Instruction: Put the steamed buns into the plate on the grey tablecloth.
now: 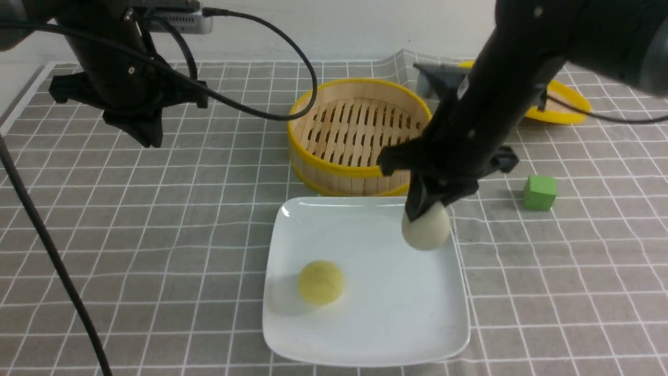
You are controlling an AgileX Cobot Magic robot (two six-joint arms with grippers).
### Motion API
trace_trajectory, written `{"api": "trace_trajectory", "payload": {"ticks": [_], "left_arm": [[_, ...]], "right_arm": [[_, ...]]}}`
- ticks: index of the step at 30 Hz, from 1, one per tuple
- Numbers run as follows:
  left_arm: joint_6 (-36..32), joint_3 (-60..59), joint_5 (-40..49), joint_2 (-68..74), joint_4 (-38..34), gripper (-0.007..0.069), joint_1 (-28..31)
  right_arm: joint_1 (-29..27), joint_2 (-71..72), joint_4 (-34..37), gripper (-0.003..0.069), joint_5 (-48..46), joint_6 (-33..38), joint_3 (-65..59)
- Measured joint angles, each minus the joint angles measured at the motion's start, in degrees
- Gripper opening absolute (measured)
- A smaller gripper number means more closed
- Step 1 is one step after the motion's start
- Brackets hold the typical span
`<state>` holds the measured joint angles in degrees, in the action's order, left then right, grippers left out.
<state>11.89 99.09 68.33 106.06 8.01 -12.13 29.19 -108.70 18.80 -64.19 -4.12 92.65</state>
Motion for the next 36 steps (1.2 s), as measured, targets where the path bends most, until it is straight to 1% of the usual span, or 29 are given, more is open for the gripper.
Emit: {"api": "trace_trajectory", "payload": {"ticks": [1, 2, 3, 6, 7, 8, 9, 10, 12, 14, 16, 17, 19, 21, 22, 23, 26, 27, 28, 29, 33, 36], "left_arm": [[0.00, 0.00, 0.00, 0.50, -0.06, 0.0055, 0.00], [0.00, 0.00, 0.00, 1.29, -0.12, 0.0055, 0.00], [0.00, 0.00, 0.00, 1.68, -0.12, 0.0055, 0.00], [0.00, 0.00, -0.13, 3.27, -0.12, 0.0060, 0.00], [0.00, -0.09, -0.13, 3.69, -0.31, 0.0062, 0.00], [0.00, -0.09, -0.13, 3.76, -0.46, 0.0063, 0.00], [0.00, -0.09, -0.13, 3.79, -0.58, 0.0064, 0.00], [0.00, -0.09, -0.13, 3.83, -0.96, 0.0065, -0.06], [0.00, -0.09, -0.13, 3.78, -1.14, 0.0065, -0.06], [0.00, -0.09, -0.08, 3.78, -1.40, 0.0065, -0.06], [0.00, -0.09, 0.05, 3.78, -1.53, 0.0066, -0.06], [-0.20, -0.09, 0.13, 3.70, -1.91, 0.0069, -0.06], [-0.88, -0.14, 0.20, 3.16, -2.63, 0.0071, -0.06], [-1.64, -0.14, 0.36, 2.41, -3.33, 0.0072, -0.06], [-1.75, -0.14, 0.35, 2.30, -3.33, 0.0072, -0.06], [-2.49, -0.14, 0.48, 1.38, -3.77, 0.0072, -0.06], [-3.02, -0.14, 0.54, -0.35, -4.19, 0.0073, -0.10], [-3.02, -0.14, 0.54, -0.68, -4.19, 0.0073, -0.10], [-3.03, -0.14, 0.54, -0.77, -4.19, 0.0073, -0.10], [-3.15, -0.14, 0.61, -1.32, -4.19, 0.0073, -0.10], [-3.19, -0.16, 0.93, -1.75, -4.01, 0.0073, -0.10], [-3.19, -0.16, 0.94, -1.75, -3.95, 0.0073, -0.10]], "right_arm": [[0.15, -0.56, 0.00, 0.0154, 1.00, 0.00, -0.49], [0.28, -1.60, 0.00, 0.0208, 2.04, 0.00, -1.05], [0.28, -2.20, 0.17, 0.0237, 2.43, 0.00, -1.22], [0.32, -3.32, 0.99, 0.0379, 3.16, 0.00, -1.38], [0.32, -3.33, 1.22, 0.0444, 3.03, 0.00, -1.25], [0.32, -3.33, 1.22, 0.0477, 2.49, 0.00, -0.78], [0.32, -3.33, 1.22, 0.0485, 2.30, 0.00, -0.78], [0.32, -3.20, 1.10, 0.0534, 0.87, 0.00, 0.40], [0.32, -2.66, -0.38, 0.0581, -2.37, 0.00, 3.44], [0.32, -1.91, -2.47, 0.0580, -4.92, 0.00, 6.36], [0.32, -1.28, -3.95, 0.0565, -5.63, 0.00, 8.53], [0.32, 0.04, -6.99, 0.0527, -5.68, 0.00, 11.12], [0.32, 2.52, -10.11, 0.0456, -5.75, 0.00, 12.54], [0.32, 5.73, -13.38, 0.0363, -6.16, 0.00, 12.99], [0.32, 6.10, -13.71, 0.0363, -6.23, 0.00, 12.99], [0.32, 8.68, -16.24, 0.0278, -6.80, 0.00, 12.99], [0.32, 15.43, -19.26, 0.0102, -7.12, 0.00, 12.99], [0.32, 17.29, -19.90, 0.0062, -7.12, 0.00, 12.99], [0.32, 17.77, -19.90, 0.0052, -7.18, 0.00, 12.99], [0.32, 22.20, -20.32, -0.0005, -7.26, 0.00, 12.99], [0.32, 31.05, -20.55, -0.0017, -7.96, -0.72, 12.75], [0.32, 39.99, -20.61, -0.0017, -7.96, -1.05, 9.37]]}}
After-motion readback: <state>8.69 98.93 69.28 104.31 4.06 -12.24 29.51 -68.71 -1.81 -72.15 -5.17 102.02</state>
